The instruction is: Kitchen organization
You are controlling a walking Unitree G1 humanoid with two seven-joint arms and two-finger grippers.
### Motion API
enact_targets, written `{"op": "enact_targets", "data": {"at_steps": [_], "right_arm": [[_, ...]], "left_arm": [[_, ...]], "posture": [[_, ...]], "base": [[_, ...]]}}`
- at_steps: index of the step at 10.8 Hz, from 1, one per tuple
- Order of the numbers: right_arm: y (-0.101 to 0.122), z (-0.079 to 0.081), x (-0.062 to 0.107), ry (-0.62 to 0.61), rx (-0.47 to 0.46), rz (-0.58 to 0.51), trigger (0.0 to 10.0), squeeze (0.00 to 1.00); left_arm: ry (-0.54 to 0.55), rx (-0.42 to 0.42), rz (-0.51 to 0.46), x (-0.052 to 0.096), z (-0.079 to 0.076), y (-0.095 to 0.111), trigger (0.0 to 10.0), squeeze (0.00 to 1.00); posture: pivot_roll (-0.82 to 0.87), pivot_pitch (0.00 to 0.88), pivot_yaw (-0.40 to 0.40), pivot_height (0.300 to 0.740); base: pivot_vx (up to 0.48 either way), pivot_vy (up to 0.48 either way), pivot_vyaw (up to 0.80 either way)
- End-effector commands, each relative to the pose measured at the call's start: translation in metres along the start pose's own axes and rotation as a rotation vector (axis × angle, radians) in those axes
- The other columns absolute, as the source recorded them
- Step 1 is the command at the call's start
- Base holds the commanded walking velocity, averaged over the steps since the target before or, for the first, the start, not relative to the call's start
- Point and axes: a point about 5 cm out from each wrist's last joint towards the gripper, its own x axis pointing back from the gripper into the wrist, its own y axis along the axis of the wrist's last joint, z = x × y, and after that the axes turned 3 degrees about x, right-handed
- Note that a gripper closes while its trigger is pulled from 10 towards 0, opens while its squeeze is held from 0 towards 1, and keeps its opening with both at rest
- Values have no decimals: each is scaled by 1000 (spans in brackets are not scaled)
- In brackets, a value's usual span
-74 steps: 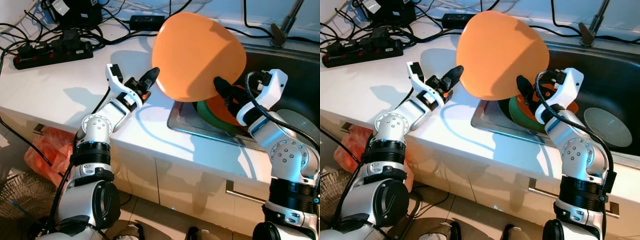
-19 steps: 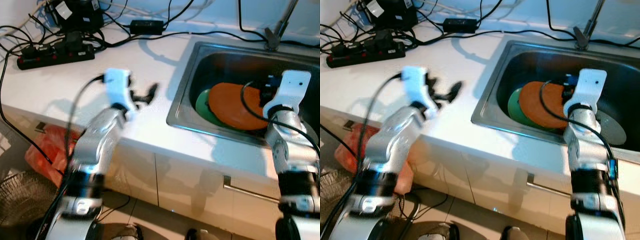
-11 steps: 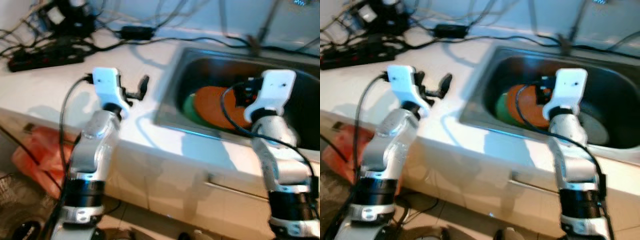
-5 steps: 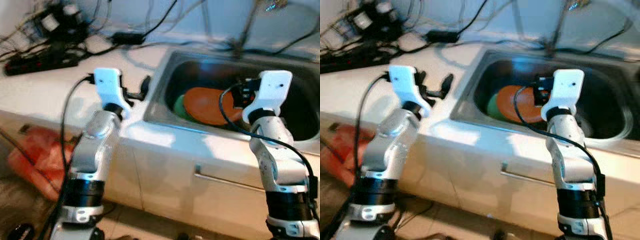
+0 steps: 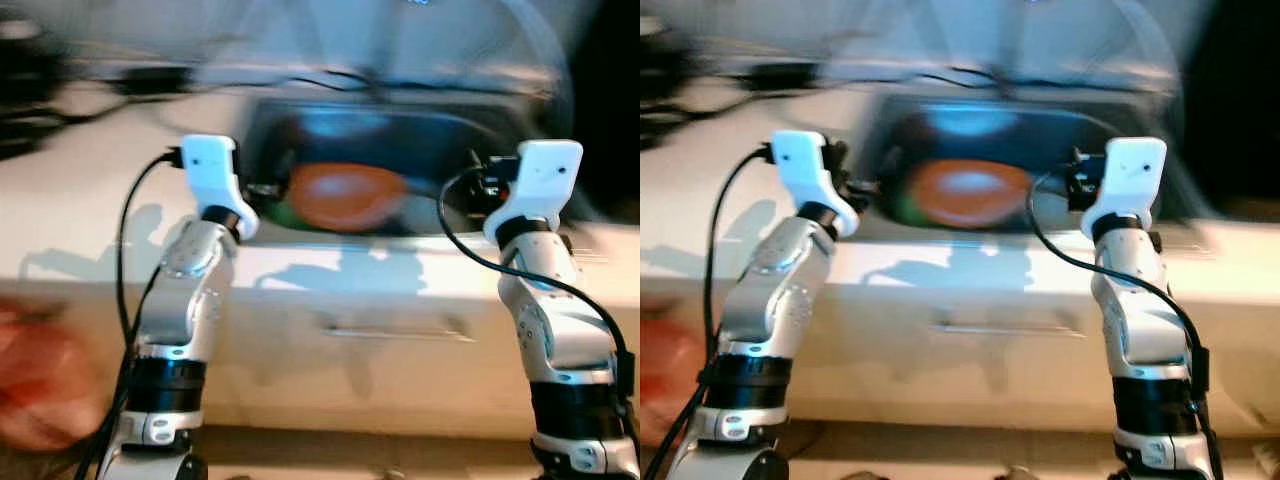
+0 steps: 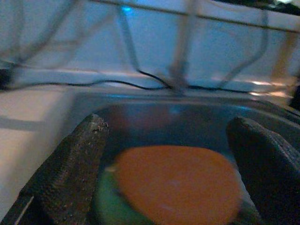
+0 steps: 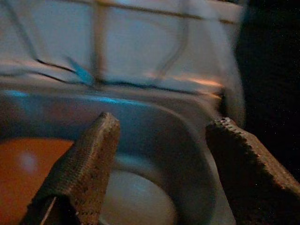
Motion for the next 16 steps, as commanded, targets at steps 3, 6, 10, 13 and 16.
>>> {"op": "enact_targets", "data": {"at_steps": [3,6,10,13,16], "right_arm": [[3,-2,1,-8,-9,-11,10000,0],[2,-1,1,-5,-7,-7,10000,0],[0,0,0,-7,-16,10,10000,0],[0,-1,0,-11,-9,5,10000,0],[-1,-2,-1,-14,-5,6,10000,0]], "left_arm": [[-30,-12,5,-1,-8,-2,10000,0],[-27,-10,5,-1,-8,-2,10000,0],[-22,-14,13,-2,-7,-4,10000,0],[-9,-16,42,-2,-3,-9,10000,0],[-3,-25,45,-4,-1,-9,10000,0]], "posture": [[-12,53,13,740],[-13,58,13,740],[-13,61,18,740],[-14,58,20,740],[-12,57,23,740]], "base": [[0,-375,-533],[0,-480,0],[0,-480,-600],[0,0,-800],[0,0,-800]]}}
